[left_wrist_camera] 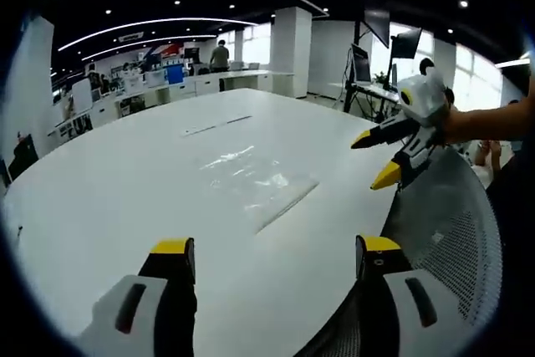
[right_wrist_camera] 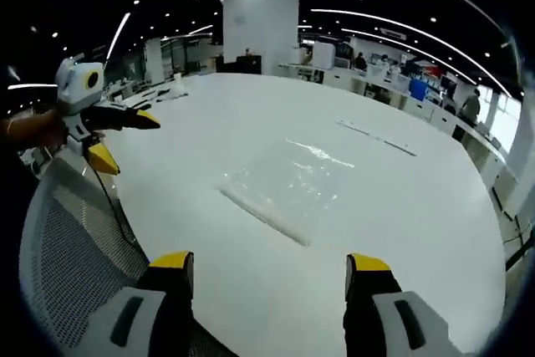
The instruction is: Open the resealable bag by pulling the two sides of the seal apart until the entire bag opening is separated and visibly accessible.
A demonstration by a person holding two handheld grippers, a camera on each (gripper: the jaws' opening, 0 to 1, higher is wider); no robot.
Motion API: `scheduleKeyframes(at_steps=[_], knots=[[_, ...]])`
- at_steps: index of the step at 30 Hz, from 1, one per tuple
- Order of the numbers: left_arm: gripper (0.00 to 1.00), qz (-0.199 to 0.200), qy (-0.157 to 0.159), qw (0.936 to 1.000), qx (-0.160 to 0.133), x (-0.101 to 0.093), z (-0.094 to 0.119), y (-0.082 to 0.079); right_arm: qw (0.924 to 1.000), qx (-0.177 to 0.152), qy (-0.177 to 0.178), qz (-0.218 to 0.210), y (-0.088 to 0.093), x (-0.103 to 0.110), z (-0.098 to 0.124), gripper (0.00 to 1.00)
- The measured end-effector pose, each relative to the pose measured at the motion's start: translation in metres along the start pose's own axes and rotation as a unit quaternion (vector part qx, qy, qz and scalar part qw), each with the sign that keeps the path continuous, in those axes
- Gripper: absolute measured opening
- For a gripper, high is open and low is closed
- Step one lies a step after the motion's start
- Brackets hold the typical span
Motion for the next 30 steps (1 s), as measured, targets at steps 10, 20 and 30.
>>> scheduleKeyframes(at_steps=[10,20,30], knots=[[0.85,-0.002,0.007,0.9999,0.014,-0.005,-0.004,0.005,0.9993,-0.007,-0.002,-0.037,0.005,0.010,0.005,0.76],[0.90,0.007,0.009,0.9999,-0.005,-0.006,-0.004,0.004,0.9964,-0.047,0.007,-0.071,-0.001,0.012,0.007,0.79],[0.90,0.011,0.002,0.9999,-0.006,-0.007,-0.007,0.000,0.9959,-0.056,0.010,-0.070,-0.006,0.014,0.007,0.81]])
Point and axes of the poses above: the point that each gripper's makers call its tool centre point, and the gripper's own axes: z roughly backward along the fingers, x roughly to its left, y roughly out of its underside, the point moved 10 cm from there along z, roughly backward along the fingers, and after that the axes turned 14 degrees about z, right-handed, at the moved point
